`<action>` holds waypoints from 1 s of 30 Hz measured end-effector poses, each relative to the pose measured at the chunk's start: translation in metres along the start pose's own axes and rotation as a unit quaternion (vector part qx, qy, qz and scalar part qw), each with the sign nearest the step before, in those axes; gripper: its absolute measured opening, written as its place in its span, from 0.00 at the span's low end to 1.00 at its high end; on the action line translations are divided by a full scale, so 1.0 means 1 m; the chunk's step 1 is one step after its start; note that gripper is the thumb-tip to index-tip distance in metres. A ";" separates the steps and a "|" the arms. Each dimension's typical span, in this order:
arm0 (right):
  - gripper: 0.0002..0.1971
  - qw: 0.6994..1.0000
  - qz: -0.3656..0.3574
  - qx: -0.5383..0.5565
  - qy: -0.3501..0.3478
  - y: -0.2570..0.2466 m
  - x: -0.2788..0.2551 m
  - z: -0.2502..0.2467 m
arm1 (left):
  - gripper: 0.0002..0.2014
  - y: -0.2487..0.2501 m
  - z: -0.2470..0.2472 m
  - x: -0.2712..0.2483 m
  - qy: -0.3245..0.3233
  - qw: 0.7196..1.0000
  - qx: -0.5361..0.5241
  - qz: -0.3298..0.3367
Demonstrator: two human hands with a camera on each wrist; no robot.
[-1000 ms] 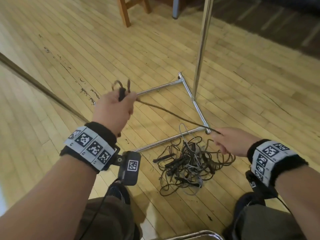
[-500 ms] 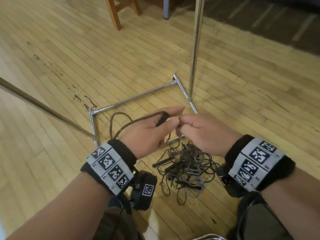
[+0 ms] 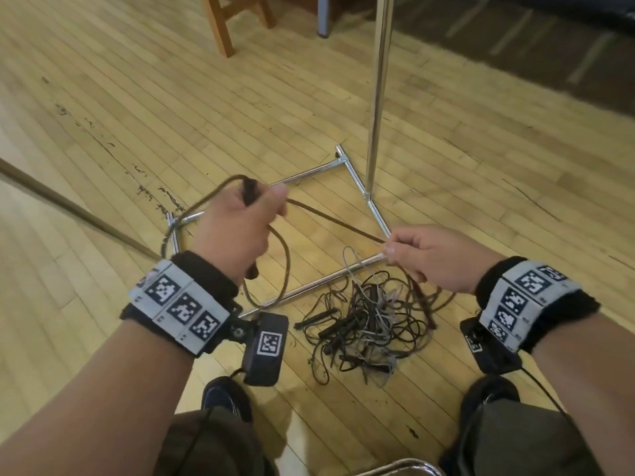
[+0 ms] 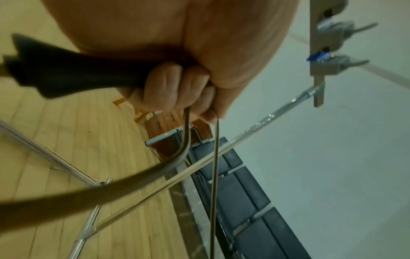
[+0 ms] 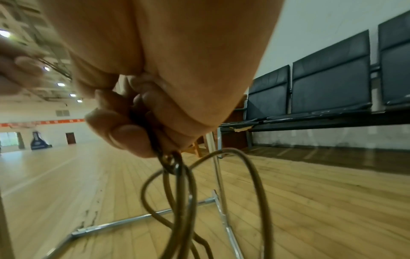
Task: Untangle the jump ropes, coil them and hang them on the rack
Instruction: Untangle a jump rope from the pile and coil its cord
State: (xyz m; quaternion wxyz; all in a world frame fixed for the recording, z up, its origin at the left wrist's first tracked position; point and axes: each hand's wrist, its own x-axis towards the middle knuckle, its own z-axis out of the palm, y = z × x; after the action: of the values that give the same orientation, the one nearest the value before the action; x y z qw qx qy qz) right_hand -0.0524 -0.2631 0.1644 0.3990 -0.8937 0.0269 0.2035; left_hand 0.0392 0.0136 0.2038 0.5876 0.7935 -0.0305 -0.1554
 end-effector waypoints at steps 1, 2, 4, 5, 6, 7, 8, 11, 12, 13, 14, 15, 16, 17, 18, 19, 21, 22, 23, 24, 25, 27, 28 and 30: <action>0.17 1.000 0.008 -0.016 0.003 0.007 0.000 -0.001 | 0.13 0.001 -0.006 0.002 0.026 0.998 -0.048 -0.010; 0.18 0.999 0.017 -0.035 0.003 0.014 0.001 -0.001 | 0.12 0.001 -0.015 0.005 0.057 0.994 -0.091 -0.020; 0.20 0.995 0.051 -0.088 -0.003 0.027 0.001 0.000 | 0.11 0.001 -0.041 0.013 0.141 0.978 -0.151 -0.042; 0.20 0.990 0.076 -0.116 -0.006 0.033 0.001 0.000 | 0.10 -0.001 -0.056 0.017 0.178 0.967 -0.175 -0.050; 0.19 0.985 0.100 -0.139 -0.008 0.039 0.000 0.000 | 0.10 -0.004 -0.070 0.021 0.203 0.958 -0.195 -0.058; 0.20 0.981 0.119 -0.155 -0.008 0.043 -0.001 0.000 | 0.08 -0.009 -0.079 0.025 0.217 0.954 -0.195 -0.071; 0.20 0.978 0.131 -0.164 -0.008 0.044 -0.002 0.000 | 0.08 -0.015 -0.083 0.027 0.222 0.959 -0.150 -0.092; 0.18 0.980 0.122 -0.153 -0.020 0.026 0.003 0.007 | 0.17 -0.030 -0.066 0.020 0.135 0.974 0.127 -0.133; 0.16 0.983 0.109 -0.147 -0.025 0.016 0.005 0.010 | 0.19 -0.030 -0.051 0.014 0.082 0.975 0.173 -0.115; 0.15 0.986 0.096 -0.133 -0.029 0.003 0.007 0.013 | 0.18 -0.029 -0.036 0.009 0.027 0.978 0.185 -0.092; 0.15 0.990 0.082 -0.108 -0.033 -0.009 0.010 0.017 | 0.17 -0.026 -0.023 0.003 -0.022 0.982 0.175 -0.069; 0.14 0.995 0.064 -0.073 -0.035 -0.022 0.011 0.021 | 0.16 -0.021 -0.011 -0.002 -0.071 0.982 0.168 -0.047; 0.14 0.998 0.044 -0.035 -0.035 -0.032 0.012 0.024 | 0.15 -0.018 -0.001 -0.006 -0.120 0.977 0.176 -0.026; 0.13 0.999 0.025 0.002 -0.033 -0.040 0.013 0.025 | 0.14 -0.014 0.007 -0.010 -0.166 0.968 0.187 -0.007; 0.12 0.999 0.009 0.033 -0.029 -0.046 0.012 0.026 | 0.13 -0.010 0.013 -0.013 -0.205 0.960 0.189 0.007; 0.12 0.998 -0.002 0.055 -0.023 -0.051 0.012 0.026 | 0.12 -0.007 0.018 -0.015 -0.235 0.955 0.183 0.014; 0.12 0.997 -0.013 0.081 -0.008 -0.054 0.009 0.025 | 0.08 -0.005 0.024 -0.015 -0.251 0.953 0.172 0.017; 0.12 0.996 -0.017 0.086 -0.001 -0.053 0.007 0.024 | 0.07 -0.006 0.026 -0.014 -0.243 0.955 0.172 0.017; 0.12 0.996 -0.023 0.090 0.005 -0.051 0.005 0.023 | 0.09 -0.006 0.026 -0.012 -0.232 0.957 0.175 0.018; 0.11 0.995 -0.029 0.092 0.006 -0.049 0.003 0.023 | 0.11 -0.006 0.026 -0.010 -0.217 0.959 0.182 0.021; 0.11 0.995 -0.033 0.095 0.004 -0.047 0.002 0.022 | 0.13 -0.007 0.025 -0.008 -0.199 0.961 0.189 0.025; 0.13 0.996 -0.023 0.085 -0.007 -0.038 0.002 0.019 | 0.14 -0.008 0.021 -0.004 -0.153 0.971 0.185 0.025; 0.14 0.998 -0.008 0.069 -0.010 -0.031 0.003 0.017 | 0.14 -0.008 0.017 -0.001 -0.121 0.980 0.160 0.015; 0.13 1.000 0.026 0.008 -0.012 -0.014 0.004 0.009 | 0.15 -0.009 0.004 0.009 -0.036 0.997 0.059 -0.019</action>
State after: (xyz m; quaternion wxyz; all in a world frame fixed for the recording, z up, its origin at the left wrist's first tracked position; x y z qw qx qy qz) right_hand -0.0487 -0.2464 0.1673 0.4008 -0.8871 0.0468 0.2242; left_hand 0.0451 0.0110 0.1927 0.5351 0.8212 -0.0451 -0.1930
